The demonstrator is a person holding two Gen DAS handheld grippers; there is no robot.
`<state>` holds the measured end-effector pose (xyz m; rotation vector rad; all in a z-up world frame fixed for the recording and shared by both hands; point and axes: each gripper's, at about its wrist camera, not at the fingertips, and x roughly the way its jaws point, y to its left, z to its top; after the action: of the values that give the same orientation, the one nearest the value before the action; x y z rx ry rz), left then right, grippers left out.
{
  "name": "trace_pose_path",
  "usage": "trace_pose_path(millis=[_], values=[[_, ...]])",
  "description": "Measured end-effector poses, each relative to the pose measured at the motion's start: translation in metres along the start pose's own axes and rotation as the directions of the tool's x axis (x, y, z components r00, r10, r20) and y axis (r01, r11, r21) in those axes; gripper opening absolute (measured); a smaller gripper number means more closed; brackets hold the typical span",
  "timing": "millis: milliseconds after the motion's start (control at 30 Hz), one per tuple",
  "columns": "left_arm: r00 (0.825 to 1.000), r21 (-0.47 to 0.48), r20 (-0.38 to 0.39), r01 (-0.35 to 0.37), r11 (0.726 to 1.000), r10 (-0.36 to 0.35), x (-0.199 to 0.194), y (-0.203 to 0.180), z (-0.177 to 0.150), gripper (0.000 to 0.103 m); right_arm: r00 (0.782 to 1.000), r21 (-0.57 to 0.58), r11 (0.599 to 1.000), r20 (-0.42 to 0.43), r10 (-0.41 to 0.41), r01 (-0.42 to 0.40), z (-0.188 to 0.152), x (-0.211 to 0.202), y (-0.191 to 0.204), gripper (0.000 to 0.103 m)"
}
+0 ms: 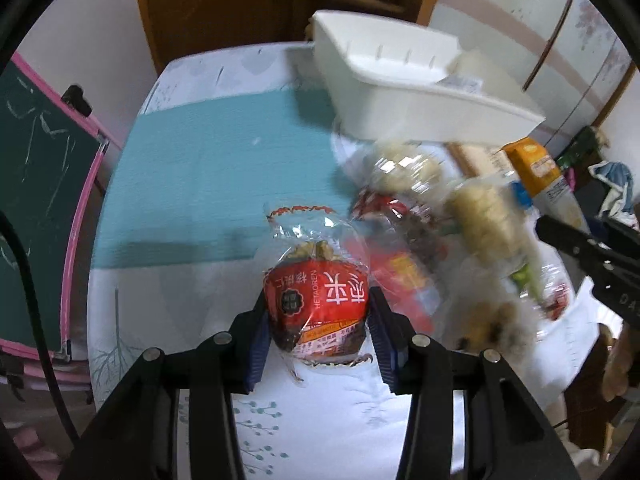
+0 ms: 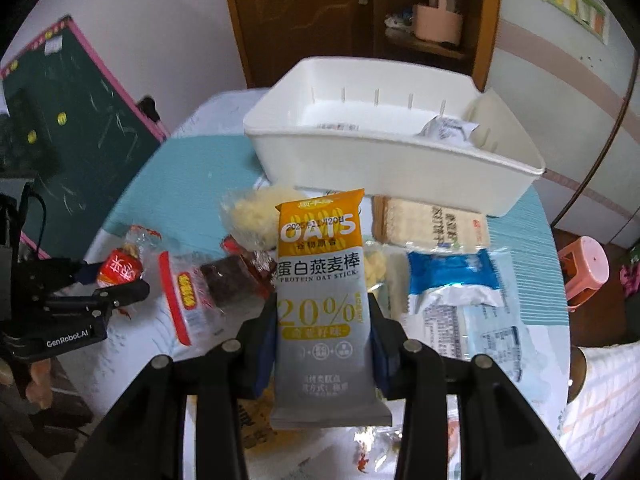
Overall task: Organize snacks
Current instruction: 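Carry both snacks over the white tray and release them inside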
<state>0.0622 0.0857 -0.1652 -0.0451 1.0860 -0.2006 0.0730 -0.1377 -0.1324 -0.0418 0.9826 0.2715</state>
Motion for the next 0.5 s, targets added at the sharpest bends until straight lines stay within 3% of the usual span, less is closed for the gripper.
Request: trace_pose_path(millis=[233, 500], values=[[0.995, 0.082, 0.093, 0.034, 0.996, -0.042, -0.047, -0.035, 0.025, 0.044, 0.996, 0.043, 0.999, 0.088, 0.025, -0.029, 0.014, -0.038, -0.011, 0.040], [0.981, 0.169, 0.190, -0.001, 0.986, -0.032, -0.086, -0.069, 0.075, 0.044, 0.984, 0.046, 0.998, 0.179, 0.022, -0.030, 0.044, -0.076, -0.024, 0.040]])
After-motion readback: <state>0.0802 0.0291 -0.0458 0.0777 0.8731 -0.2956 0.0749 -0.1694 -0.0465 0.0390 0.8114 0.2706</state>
